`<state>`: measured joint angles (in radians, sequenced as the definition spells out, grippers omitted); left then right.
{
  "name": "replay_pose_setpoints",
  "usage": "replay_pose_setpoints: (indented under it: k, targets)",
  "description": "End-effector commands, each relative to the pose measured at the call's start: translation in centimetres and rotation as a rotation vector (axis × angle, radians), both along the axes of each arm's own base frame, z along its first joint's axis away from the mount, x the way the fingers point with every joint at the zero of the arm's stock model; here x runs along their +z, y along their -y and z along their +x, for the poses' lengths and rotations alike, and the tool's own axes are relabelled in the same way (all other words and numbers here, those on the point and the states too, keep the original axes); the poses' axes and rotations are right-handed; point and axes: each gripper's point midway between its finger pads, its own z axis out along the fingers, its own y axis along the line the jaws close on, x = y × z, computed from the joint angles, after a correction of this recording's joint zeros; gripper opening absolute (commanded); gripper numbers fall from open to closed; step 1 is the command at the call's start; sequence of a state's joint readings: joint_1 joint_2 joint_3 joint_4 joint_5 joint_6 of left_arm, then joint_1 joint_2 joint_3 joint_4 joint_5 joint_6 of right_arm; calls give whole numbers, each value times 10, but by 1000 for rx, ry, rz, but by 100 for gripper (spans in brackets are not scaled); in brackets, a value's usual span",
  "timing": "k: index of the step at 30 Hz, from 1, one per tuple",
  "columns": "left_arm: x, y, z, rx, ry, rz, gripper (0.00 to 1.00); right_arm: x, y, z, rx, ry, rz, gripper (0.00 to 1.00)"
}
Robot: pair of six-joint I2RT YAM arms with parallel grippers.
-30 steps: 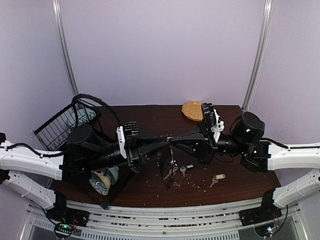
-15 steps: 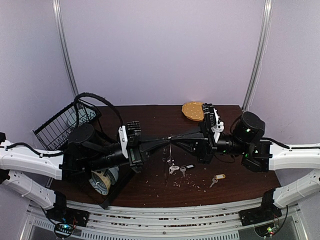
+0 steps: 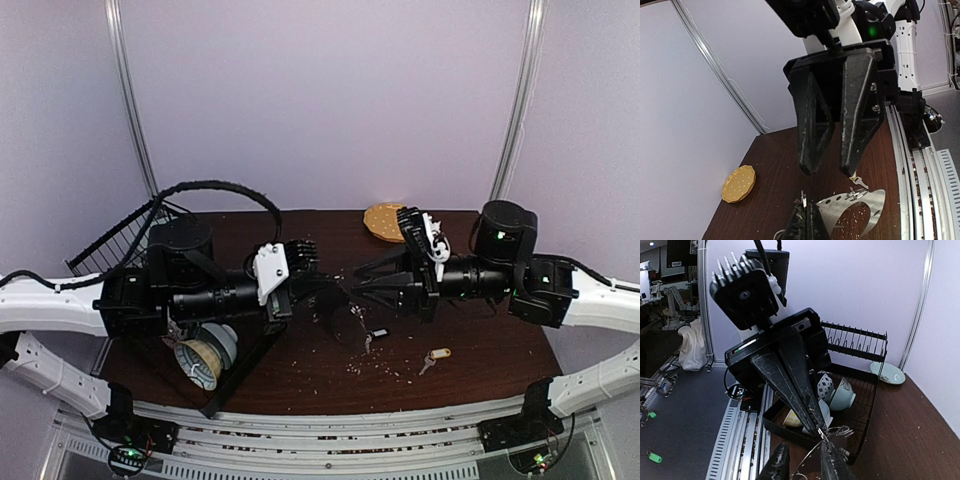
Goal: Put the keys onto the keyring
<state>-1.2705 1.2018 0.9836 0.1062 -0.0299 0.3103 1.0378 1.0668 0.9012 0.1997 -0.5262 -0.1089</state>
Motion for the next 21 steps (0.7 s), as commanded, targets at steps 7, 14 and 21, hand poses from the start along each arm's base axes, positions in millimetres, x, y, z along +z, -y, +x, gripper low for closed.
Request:
replay_pose_setpoints:
  k: [7,14,21]
  targets:
    - [0,-1,-2,-27,25,132,0,-19,-9,3,16,51,-152,13]
    - [1,-2,-7,-53,23,142,0,-21,-14,3,35,55,-158,10]
    - [4,-1,-9,-63,17,135,0,-21,-22,-3,72,60,-156,12]
